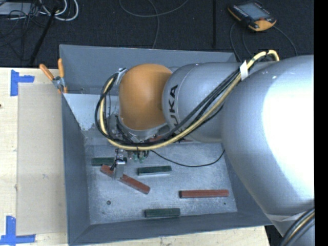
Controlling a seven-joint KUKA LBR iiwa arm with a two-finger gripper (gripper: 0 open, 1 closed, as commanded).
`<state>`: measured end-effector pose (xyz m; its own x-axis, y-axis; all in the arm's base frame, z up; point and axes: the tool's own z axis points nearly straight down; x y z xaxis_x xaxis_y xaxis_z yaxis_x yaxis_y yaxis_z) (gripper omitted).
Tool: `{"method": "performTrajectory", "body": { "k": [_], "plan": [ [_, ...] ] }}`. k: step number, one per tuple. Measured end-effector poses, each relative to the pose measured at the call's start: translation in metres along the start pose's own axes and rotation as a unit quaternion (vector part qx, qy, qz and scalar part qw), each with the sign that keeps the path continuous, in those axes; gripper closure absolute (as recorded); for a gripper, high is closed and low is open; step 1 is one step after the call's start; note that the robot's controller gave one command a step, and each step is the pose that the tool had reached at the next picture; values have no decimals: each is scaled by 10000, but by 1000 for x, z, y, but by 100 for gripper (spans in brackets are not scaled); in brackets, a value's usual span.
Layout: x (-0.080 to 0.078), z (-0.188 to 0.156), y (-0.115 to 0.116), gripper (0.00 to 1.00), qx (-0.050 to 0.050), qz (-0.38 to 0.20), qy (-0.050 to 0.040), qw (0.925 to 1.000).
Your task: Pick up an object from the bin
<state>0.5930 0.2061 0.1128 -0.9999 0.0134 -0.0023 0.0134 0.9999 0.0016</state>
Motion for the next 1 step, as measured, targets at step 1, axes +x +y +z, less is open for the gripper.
{"method": "performTrajectory", "body": {
  "k": [1],
  "plan": [
    [19,35,-9,0,15,577,28,9983]
  ]
}}
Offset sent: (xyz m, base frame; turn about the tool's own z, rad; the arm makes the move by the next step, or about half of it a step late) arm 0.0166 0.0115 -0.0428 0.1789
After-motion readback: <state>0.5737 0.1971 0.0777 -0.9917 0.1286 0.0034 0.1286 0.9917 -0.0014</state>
